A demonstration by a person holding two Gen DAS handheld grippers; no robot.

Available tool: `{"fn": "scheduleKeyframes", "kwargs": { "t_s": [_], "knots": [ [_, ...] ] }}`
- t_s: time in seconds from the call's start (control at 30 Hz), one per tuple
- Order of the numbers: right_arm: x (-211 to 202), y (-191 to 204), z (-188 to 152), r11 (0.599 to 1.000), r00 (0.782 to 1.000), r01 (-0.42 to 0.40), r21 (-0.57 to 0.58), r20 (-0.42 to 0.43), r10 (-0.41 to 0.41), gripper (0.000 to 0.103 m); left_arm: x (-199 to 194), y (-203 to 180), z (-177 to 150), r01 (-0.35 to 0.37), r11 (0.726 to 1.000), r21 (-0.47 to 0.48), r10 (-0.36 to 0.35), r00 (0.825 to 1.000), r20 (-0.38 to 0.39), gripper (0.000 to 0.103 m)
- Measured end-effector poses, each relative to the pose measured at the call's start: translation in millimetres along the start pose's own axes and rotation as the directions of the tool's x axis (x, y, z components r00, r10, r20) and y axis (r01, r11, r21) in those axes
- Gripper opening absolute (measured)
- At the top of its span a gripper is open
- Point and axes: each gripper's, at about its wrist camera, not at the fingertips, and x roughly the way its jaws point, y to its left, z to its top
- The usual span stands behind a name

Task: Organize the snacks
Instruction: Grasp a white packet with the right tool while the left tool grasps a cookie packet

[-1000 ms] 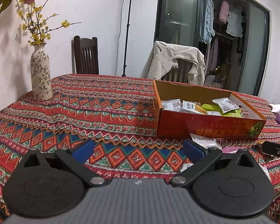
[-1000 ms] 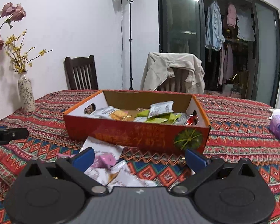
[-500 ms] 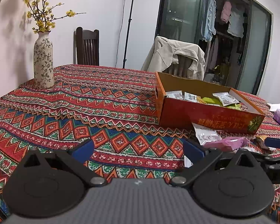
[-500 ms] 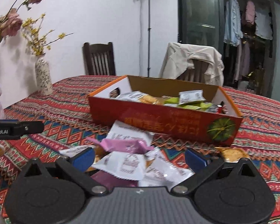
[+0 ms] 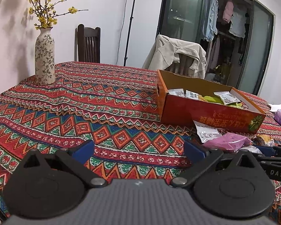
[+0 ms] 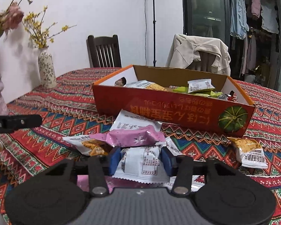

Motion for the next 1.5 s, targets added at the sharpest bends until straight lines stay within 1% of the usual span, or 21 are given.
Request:
{"fn": "scheduleKeyframes", "kwargs": {
  "t_s": [0.13, 0.37, 0.53, 0.63, 0.77, 0.83, 0.93, 1.0, 1.07, 1.13, 1.37, 1.43, 1.47, 1.5],
  "knots": [
    [-11.8, -7.6, -0.3, 1.0, 0.999, 0.008, 0.017, 0.043, -0.009, 0.044, 3.5, -8.3, 0.2, 0.01, 1.0, 0.002, -0.01, 1.0, -0.012, 0.103],
    [-32.9, -35.8, 0.7, 0.994, 0.99, 0.056, 0.089, 0.126, -0.067, 0.044, 13.4, -36.4, 0.1, 0.058, 0.998, 0.024, -0.057, 0.997, -0.043, 0.103],
    [-44.7, -52.1, -0.7, 0.989, 0.982, 0.075, 0.125, 0.166, -0.096, 0.044, 29.1, -61.0, -4.1, 0.1, 0.994, 0.04, -0.095, 0.99, -0.108, 0.103],
    [-46.1, -59.9, -3.7, 0.987, 0.981, 0.078, 0.138, 0.167, -0.101, 0.044, 37.4, -73.7, -8.9, 0.116, 0.991, 0.06, -0.107, 0.984, -0.142, 0.103],
    [-45.7, -67.9, -8.4, 0.985, 0.982, 0.071, 0.157, 0.163, -0.097, 0.045, 45.7, -83.1, -15.0, 0.12, 0.989, 0.087, -0.103, 0.979, -0.178, 0.103],
    [-45.7, -70.8, -10.4, 0.984, 0.982, 0.066, 0.165, 0.164, -0.093, 0.045, 50.2, -87.1, -17.8, 0.101, 0.988, 0.118, -0.077, 0.978, -0.192, 0.103],
    [-45.3, -74.4, -12.3, 0.983, 0.982, 0.058, 0.174, 0.166, -0.087, 0.045, 54.1, -86.0, -16.0, 0.106, 0.988, 0.115, -0.082, 0.977, -0.198, 0.103],
    [-44.6, -75.4, -13.8, 0.983, 0.983, 0.054, 0.177, 0.164, -0.083, 0.045, 59.0, -87.6, -13.5, 0.082, 0.988, 0.129, -0.056, 0.979, -0.196, 0.103],
    [-43.6, -75.6, -15.3, 0.983, 0.984, 0.048, 0.179, 0.162, -0.077, 0.045, 69.3, -88.4, -13.7, 0.044, 0.989, 0.142, -0.01, 0.974, -0.227, 0.103],
    [-43.3, -76.2, -16.4, 0.983, 0.984, 0.044, 0.18, 0.161, -0.073, 0.045, 73.4, -90.4, -14.8, 0.025, 0.987, 0.16, 0.012, 0.974, -0.226, 0.103],
    [-40.9, -74.0, -19.4, 0.984, 0.987, 0.032, 0.178, 0.151, -0.059, 0.045, 75.1, -92.3, -16.0, 0.018, 0.984, 0.178, 0.023, 0.974, -0.226, 0.103],
    [-41.7, -73.0, -19.5, 0.985, 0.987, 0.027, 0.173, 0.151, -0.054, 0.045, 74.0, -91.8, -16.1, 0.014, 0.985, 0.174, 0.025, 0.975, -0.221, 0.1],
    [-42.1, -72.6, -19.7, 0.985, 0.987, 0.026, 0.171, 0.152, -0.052, 0.045, 73.1, -91.1, -16.1, 0.009, 0.985, 0.171, 0.028, 0.976, -0.217, 0.095],
    [-42.3, -72.5, -19.6, 0.985, 0.987, 0.024, 0.171, 0.153, -0.051, 0.045, 71.4, -90.3, -16.1, 0.004, 0.986, 0.167, 0.032, 0.977, -0.212, 0.089]
  ]
}}
